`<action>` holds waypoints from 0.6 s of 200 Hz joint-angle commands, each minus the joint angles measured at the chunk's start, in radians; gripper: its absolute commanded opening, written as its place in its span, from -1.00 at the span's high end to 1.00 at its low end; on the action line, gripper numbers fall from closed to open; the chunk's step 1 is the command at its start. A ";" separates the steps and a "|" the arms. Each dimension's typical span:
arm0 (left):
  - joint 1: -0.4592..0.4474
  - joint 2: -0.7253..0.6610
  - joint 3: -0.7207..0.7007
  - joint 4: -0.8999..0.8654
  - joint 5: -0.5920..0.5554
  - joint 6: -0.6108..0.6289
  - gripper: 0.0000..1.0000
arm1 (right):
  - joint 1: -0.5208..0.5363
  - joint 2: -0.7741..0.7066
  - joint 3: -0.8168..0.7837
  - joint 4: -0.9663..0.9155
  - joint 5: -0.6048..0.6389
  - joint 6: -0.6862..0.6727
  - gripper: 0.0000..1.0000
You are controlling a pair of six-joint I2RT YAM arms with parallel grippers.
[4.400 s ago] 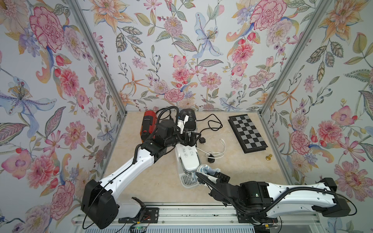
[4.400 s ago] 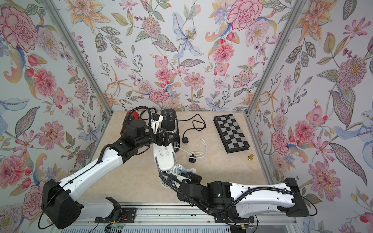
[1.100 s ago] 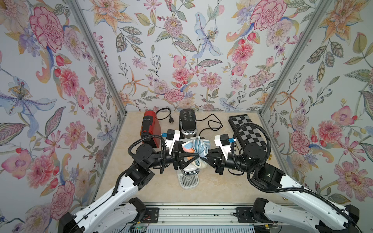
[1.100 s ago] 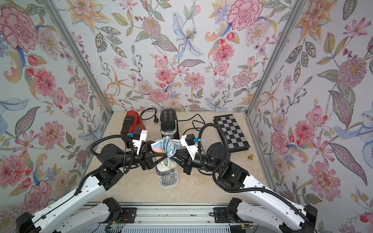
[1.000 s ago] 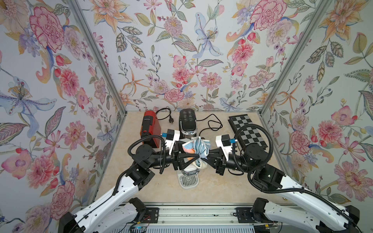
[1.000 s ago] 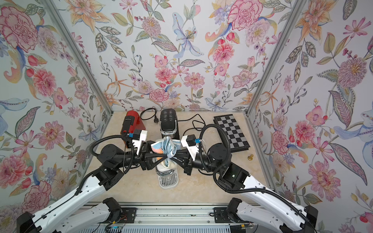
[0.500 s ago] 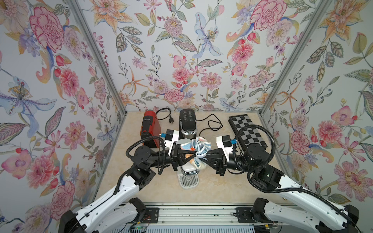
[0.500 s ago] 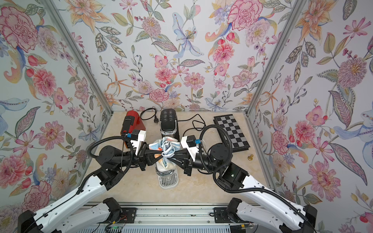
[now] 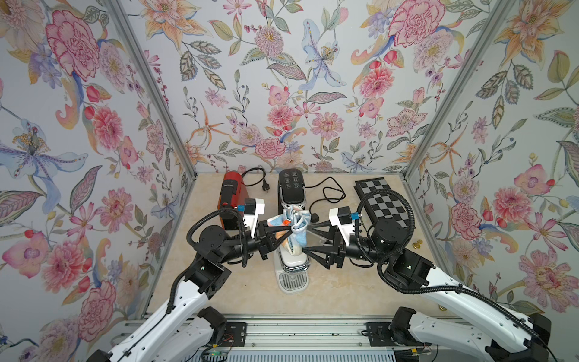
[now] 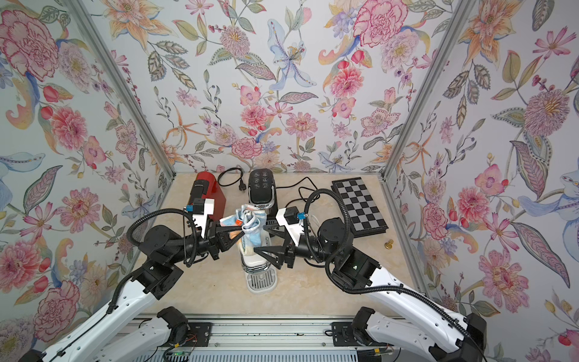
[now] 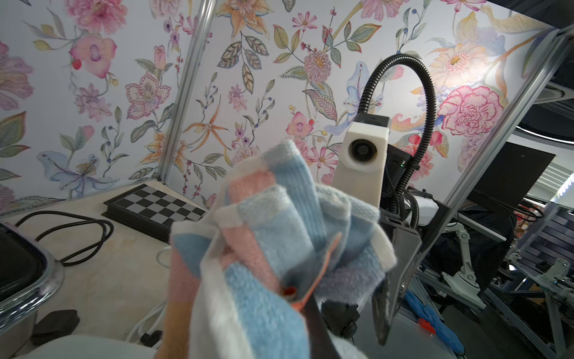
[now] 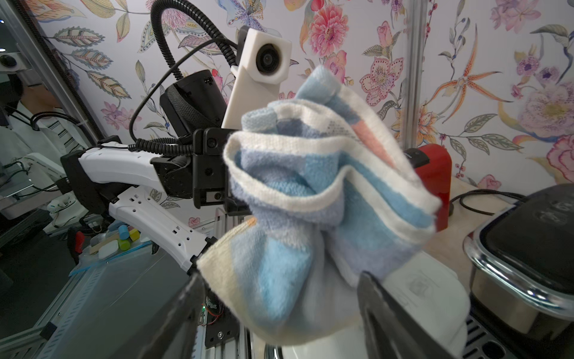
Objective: Wipe the surface of a coffee machine
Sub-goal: Adjust the cleaning item, then wipe the dirt from the surface of the coffee machine.
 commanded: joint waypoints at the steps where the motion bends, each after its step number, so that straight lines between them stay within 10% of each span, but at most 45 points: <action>1: 0.083 -0.086 0.048 -0.197 -0.059 0.066 1.00 | -0.008 0.012 0.062 -0.098 0.111 -0.033 -0.73; 68: 0.124 -0.174 0.084 -0.628 -0.613 0.160 1.00 | 0.156 0.300 0.342 -0.493 0.588 -0.030 -0.99; 120: 0.124 -0.257 -0.044 -0.593 -0.626 0.136 1.00 | 0.217 0.452 0.461 -0.628 0.704 0.051 -0.99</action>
